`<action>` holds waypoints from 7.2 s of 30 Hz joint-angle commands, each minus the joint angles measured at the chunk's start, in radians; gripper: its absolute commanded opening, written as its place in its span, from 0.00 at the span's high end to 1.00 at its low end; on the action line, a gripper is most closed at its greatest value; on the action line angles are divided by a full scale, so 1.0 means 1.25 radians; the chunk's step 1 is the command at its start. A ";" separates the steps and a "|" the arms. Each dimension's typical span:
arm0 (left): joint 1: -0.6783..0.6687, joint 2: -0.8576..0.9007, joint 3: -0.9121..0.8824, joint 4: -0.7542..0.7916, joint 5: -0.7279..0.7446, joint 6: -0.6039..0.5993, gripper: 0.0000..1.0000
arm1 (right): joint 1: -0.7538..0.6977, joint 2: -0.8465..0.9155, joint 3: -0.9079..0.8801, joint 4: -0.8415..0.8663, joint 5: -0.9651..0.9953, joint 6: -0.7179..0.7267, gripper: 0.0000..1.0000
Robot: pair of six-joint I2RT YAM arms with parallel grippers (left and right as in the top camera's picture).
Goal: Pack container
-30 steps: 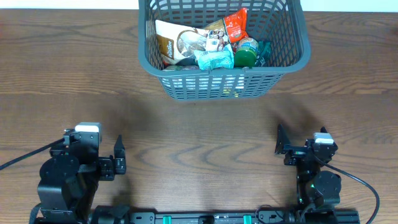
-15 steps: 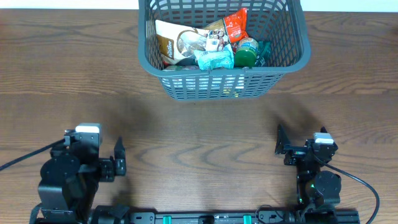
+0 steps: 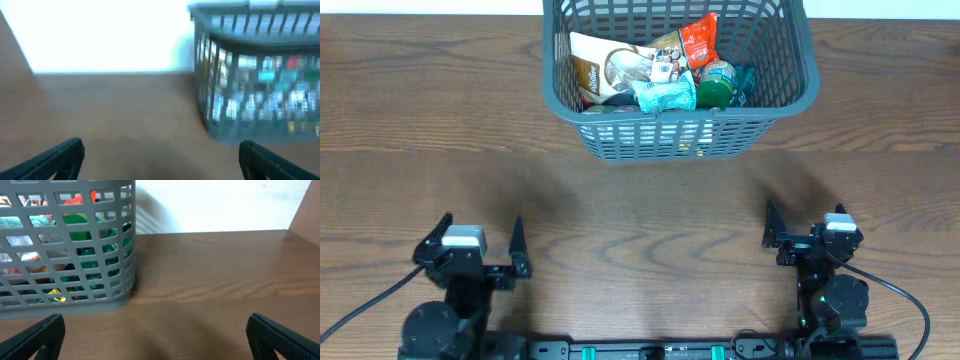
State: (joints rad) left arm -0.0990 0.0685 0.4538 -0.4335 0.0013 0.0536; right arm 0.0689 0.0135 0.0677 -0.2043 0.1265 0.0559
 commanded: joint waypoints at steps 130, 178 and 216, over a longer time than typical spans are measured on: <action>0.003 -0.052 -0.360 0.296 -0.074 -0.020 0.01 | 0.014 -0.006 -0.050 0.108 -0.052 -0.157 0.01; 0.003 -0.052 -0.360 0.296 -0.074 -0.020 0.01 | 0.013 -0.006 -0.050 0.107 -0.066 -0.147 0.01; 0.003 -0.052 -0.360 0.295 -0.074 -0.020 0.01 | 0.013 -0.006 -0.050 0.107 -0.066 -0.147 0.01</action>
State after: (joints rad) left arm -0.0990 0.0101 0.0216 -0.0223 -0.0673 0.0257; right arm 0.0731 0.0120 0.0097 -0.0673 0.0517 -0.1184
